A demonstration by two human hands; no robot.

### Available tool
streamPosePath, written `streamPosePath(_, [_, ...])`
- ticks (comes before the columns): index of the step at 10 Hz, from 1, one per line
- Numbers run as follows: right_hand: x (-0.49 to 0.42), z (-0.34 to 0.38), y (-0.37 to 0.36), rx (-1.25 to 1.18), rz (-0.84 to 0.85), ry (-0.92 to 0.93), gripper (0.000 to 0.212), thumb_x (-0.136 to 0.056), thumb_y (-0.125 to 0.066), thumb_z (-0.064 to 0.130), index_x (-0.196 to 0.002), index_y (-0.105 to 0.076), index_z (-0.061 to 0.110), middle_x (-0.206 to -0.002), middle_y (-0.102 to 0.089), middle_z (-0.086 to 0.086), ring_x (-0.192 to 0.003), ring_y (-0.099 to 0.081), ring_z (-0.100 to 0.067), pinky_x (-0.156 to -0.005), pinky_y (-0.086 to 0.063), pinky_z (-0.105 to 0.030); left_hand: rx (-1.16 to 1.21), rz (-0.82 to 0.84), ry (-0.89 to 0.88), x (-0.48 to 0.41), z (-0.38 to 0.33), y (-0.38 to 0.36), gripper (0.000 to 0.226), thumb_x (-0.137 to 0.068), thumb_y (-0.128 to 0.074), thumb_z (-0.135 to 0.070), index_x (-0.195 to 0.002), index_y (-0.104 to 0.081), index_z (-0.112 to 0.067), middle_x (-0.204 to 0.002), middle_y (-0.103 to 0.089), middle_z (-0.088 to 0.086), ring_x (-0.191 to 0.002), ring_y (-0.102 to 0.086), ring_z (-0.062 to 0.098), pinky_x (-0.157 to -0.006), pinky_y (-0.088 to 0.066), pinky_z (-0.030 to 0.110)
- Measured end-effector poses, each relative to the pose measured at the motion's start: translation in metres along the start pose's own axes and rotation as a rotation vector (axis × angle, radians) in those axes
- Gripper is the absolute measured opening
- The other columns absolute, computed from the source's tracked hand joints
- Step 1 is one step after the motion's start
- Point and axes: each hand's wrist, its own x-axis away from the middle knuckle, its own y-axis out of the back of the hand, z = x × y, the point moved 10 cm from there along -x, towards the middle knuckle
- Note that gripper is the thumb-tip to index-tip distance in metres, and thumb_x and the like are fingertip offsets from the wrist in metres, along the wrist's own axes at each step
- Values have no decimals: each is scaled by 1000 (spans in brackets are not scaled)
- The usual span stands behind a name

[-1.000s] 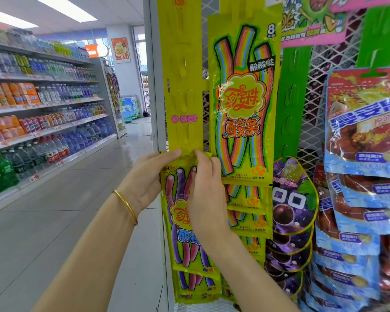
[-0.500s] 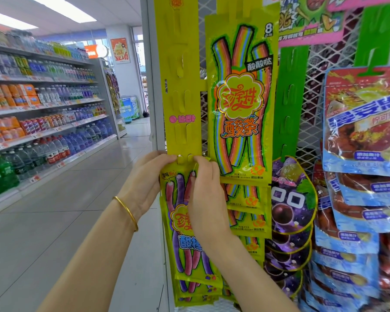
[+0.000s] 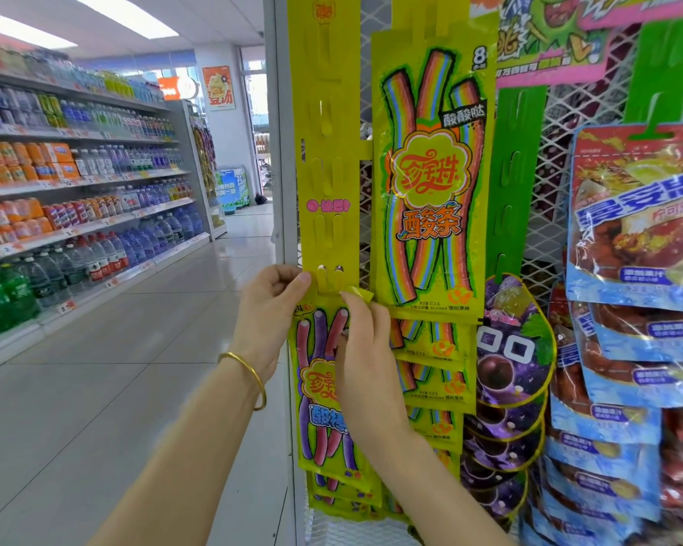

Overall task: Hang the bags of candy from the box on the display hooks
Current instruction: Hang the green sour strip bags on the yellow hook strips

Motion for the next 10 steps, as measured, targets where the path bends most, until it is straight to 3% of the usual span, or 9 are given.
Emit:
streamPosePath(1, [14, 1, -3, 60, 52, 60, 33, -99, -26, 28, -129, -29, 41, -145, -34, 5, -132, -36, -13, -104, -40, -37, -15, -38, -38, 2, -4, 2, 9, -89, -58, -12, -82, -60, -17, -93, -66, 18, -85, -60, 27, -85, -49, 45])
streamPosePath(2, [29, 0, 3, 283, 41, 135, 59, -90, -45, 2, -141, -28, 27, -151, -20, 2, -136, -30, -15, -102, -42, -27, -25, -87, -75, 5, -7, 3, 11, -89, -58, -9, -82, -58, -19, -88, -64, 11, -83, -59, 22, -78, -49, 35])
streamPosePath(3, [41, -5, 6, 294, 58, 135, 67, -86, -50, -4, -143, -27, 23, -152, -15, 3, -138, -26, -14, -102, -40, -22, -47, -135, -118, 10, -11, 4, 12, -88, -58, -8, -83, -58, -19, -82, -62, 1, -78, -57, 13, -70, -49, 18])
streamPosePath(5, [75, -11, 24, 129, 37, 118, 54, -95, -39, 4, -135, -25, 38, -149, -30, 5, -138, -26, -7, -110, -33, -28, -159, -300, -245, 46, -14, 19, 25, -85, -62, -10, -107, -54, -19, -112, -55, 3, -100, -53, 10, -80, -46, 12])
streamPosePath(6, [107, -24, 38, 211, 42, 188, 48, -86, -36, 5, -132, -38, 20, -141, -39, -5, -131, -37, -16, -104, -36, -23, -198, -316, -259, 97, 17, 17, 28, -84, -64, -10, -102, -52, -29, -115, -51, 1, -102, -51, 4, -83, -46, 17])
streamPosePath(7, [148, -74, 41, 227, 156, 152, 49, -80, -37, 5, -127, -43, 16, -132, -45, -7, -121, -46, -20, -93, -44, -28, -287, -123, -164, 158, 77, -17, 33, -83, -63, -7, -94, -52, -36, -108, -52, -2, -95, -53, 0, -77, -47, 14])
streamPosePath(8, [215, -159, 35, 208, 420, -50, 48, -78, -46, -6, -123, -49, 10, -120, -50, -10, -105, -55, -23, -80, -47, -34, -454, 201, 45, 209, 160, -62, 24, -84, -63, -9, -91, -55, -31, -106, -53, 0, -92, -53, 3, -77, -45, 13])
streamPosePath(9, [302, -259, 33, 257, 661, -404, 35, -85, -51, -5, -119, -54, 4, -116, -55, -15, -104, -56, -28, -86, -45, -38, -476, 353, 260, 246, 231, -78, 22, -84, -61, -1, -86, -55, -23, -96, -55, -2, -89, -56, 17, -77, -46, 20])
streamPosePath(10, [390, -331, 28, 247, 805, -801, 33, -86, -50, -2, -118, -54, 0, -111, -59, -20, -104, -57, -36, -91, -44, -43, -514, 409, 427, 269, 277, -71, 16, -84, -58, 4, -90, -60, -11, -86, -57, 2, -70, -58, 7, -65, -45, 14])
